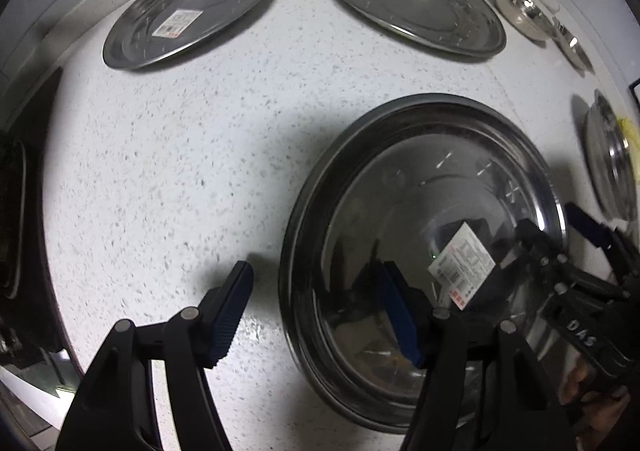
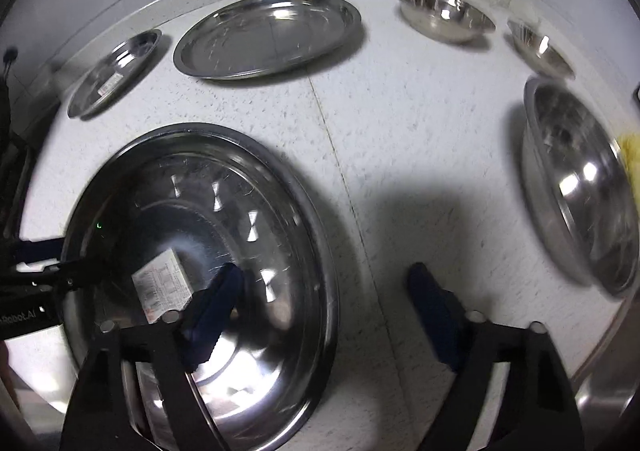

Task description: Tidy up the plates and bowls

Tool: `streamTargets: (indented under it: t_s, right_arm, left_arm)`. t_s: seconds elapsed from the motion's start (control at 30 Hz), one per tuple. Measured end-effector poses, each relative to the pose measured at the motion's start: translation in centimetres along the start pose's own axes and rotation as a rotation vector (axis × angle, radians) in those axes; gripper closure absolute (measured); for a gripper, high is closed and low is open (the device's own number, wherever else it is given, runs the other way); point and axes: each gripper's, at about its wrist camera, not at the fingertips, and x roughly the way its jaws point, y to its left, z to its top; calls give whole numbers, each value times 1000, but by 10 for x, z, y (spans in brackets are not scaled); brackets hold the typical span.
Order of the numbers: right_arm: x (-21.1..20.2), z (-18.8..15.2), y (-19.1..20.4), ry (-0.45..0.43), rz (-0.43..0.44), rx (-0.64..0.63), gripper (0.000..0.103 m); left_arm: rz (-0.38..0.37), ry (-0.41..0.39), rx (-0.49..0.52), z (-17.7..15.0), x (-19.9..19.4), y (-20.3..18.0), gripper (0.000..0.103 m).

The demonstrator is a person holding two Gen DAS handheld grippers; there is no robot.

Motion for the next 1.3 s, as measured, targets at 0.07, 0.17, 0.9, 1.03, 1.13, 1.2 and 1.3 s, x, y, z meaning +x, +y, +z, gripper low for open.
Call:
streamTargets:
  t_s: [0.07, 0.17, 0.9, 1.03, 1.13, 1.2, 1.3]
  right_arm:
    - [-3, 4, 2, -1, 13, -15, 74]
    - [-2, 10, 1, 29, 6, -16, 79]
    - [-25, 46, 133, 79, 212, -364, 88]
    - [-9, 40, 161, 123, 234, -417, 88]
    - [2, 34, 175, 145, 223, -449, 88]
    - [8, 30, 178, 163, 215, -466, 88]
    - [10, 29, 184, 154, 207, -488, 89]
  left_arm:
    - [4, -22, 0, 1, -1, -6, 70]
    - [16, -14, -34, 4, -2, -2, 82]
    - [88, -23, -317, -54, -66, 165, 88]
    - [105, -4, -359, -69, -55, 190, 88]
    - [104, 9, -379, -79, -45, 198, 88]
    - [92, 21, -397, -82, -38, 203, 88]
    - [94, 25, -406, -85, -32, 204, 88]
